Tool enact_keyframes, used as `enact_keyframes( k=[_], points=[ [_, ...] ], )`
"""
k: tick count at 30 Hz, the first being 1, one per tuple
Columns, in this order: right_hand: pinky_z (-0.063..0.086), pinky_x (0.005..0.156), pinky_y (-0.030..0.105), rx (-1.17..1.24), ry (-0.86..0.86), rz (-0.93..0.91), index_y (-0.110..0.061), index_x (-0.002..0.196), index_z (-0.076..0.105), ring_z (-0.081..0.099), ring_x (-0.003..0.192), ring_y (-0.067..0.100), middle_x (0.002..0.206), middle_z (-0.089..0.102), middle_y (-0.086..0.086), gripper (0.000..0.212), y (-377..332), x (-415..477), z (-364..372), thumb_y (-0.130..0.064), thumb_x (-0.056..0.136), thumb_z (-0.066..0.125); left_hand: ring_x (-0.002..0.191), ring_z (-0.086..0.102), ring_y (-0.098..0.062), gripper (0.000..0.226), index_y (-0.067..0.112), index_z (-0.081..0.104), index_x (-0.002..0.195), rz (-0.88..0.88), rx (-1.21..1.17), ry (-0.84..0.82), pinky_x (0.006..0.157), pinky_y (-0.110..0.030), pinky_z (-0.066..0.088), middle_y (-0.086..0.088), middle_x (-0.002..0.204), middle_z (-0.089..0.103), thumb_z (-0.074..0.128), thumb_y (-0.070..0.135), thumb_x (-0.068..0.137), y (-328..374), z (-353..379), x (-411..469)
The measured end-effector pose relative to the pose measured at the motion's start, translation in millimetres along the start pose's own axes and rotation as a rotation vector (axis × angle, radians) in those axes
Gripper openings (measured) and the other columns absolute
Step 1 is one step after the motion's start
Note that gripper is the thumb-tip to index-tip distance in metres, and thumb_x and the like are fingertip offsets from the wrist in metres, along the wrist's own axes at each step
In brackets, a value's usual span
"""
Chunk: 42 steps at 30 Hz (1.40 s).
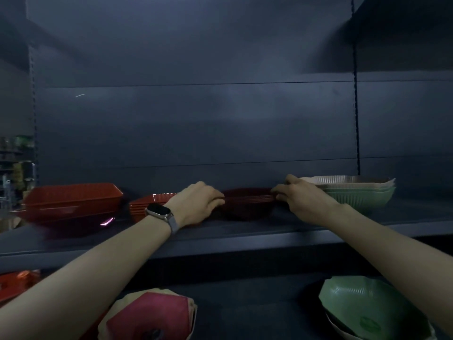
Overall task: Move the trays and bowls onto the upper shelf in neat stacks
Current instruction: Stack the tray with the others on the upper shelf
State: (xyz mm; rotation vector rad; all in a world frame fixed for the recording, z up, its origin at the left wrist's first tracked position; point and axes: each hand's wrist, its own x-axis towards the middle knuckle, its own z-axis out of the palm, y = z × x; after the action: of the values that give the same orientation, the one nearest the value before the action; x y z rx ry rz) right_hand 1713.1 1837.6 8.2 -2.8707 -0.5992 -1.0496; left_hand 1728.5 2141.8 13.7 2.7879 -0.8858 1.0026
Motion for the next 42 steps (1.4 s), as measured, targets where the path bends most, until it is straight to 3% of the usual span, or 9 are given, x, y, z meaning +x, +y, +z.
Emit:
enact_keyframes(
  k=[8, 13, 20, 27, 32, 37, 42],
  points=[
    [0.055, 0.081, 0.050, 0.055, 0.105, 0.035, -0.013, 0.107, 0.071, 0.063, 0.092, 0.036, 0.106, 0.059, 0.007, 0.013, -20, -2, 2, -0.021, 0.103, 0.062, 0.114, 0.065, -0.030, 0.024, 0.019, 0.071, 0.124, -0.066, 0.025, 0.066, 0.099, -0.043, 0.053, -0.004, 0.121, 0.072, 0.062, 0.023, 0.102, 14, 4, -3],
    [0.056, 0.078, 0.049, 0.053, 0.154, 0.073, -0.012, 0.107, 0.071, 0.064, 0.089, 0.037, 0.104, 0.059, 0.008, 0.014, -20, -4, 9, -0.022, 0.103, 0.062, 0.109, 0.068, -0.027, 0.022, 0.016, 0.073, 0.121, -0.125, -0.033, 0.137, 0.092, -0.035, 0.050, -0.005, 0.116, 0.073, 0.063, 0.018, 0.102, 18, 11, -5],
    [0.056, 0.073, 0.049, 0.045, 0.210, 0.104, -0.009, 0.112, 0.070, 0.064, 0.090, 0.039, 0.111, 0.055, 0.010, 0.018, -29, -11, 14, -0.022, 0.103, 0.061, 0.110, 0.069, -0.031, 0.025, 0.016, 0.074, 0.123, -0.195, -0.065, 0.165, 0.094, -0.036, 0.052, -0.008, 0.118, 0.075, 0.066, 0.022, 0.101, 31, 8, -10],
    [0.057, 0.075, 0.048, 0.241, 0.329, -0.029, -0.016, 0.108, 0.071, 0.064, 0.088, 0.028, 0.102, 0.062, 0.002, 0.016, -71, -32, 11, -0.028, 0.102, 0.063, 0.098, 0.070, -0.021, 0.027, 0.018, 0.077, 0.119, -0.182, -0.172, 0.272, 0.092, -0.036, 0.056, -0.003, 0.107, 0.076, 0.069, 0.025, 0.094, 52, 4, -42],
    [0.055, 0.079, 0.044, 0.446, 0.282, -0.107, -0.021, 0.107, 0.071, 0.065, 0.087, 0.017, 0.097, 0.069, -0.003, 0.020, -122, -59, 8, -0.033, 0.100, 0.058, 0.071, 0.068, 0.000, 0.018, 0.026, 0.080, 0.108, -0.218, -0.328, 0.374, 0.080, -0.021, 0.057, 0.012, 0.084, 0.076, 0.069, 0.023, 0.094, 72, -7, -87],
    [0.053, 0.069, 0.036, 0.650, 0.200, -0.182, -0.021, 0.100, 0.071, 0.063, 0.075, 0.008, 0.083, 0.067, -0.011, 0.010, -169, -87, 24, -0.025, 0.103, 0.062, 0.070, 0.071, 0.003, 0.013, 0.024, 0.080, 0.099, -0.310, -0.449, 0.344, 0.070, -0.008, 0.052, 0.013, 0.079, 0.076, 0.071, 0.016, 0.094, 76, 1, -148],
    [0.054, 0.066, 0.033, 0.719, 0.057, -0.144, -0.026, 0.096, 0.069, 0.062, 0.072, 0.005, 0.078, 0.064, -0.015, 0.013, -199, -105, 73, -0.031, 0.103, 0.060, 0.072, 0.071, 0.001, 0.012, 0.026, 0.081, 0.092, -0.495, -0.387, 0.218, 0.073, -0.012, 0.053, 0.015, 0.075, 0.076, 0.071, 0.019, 0.094, 54, 29, -210]
  ],
)
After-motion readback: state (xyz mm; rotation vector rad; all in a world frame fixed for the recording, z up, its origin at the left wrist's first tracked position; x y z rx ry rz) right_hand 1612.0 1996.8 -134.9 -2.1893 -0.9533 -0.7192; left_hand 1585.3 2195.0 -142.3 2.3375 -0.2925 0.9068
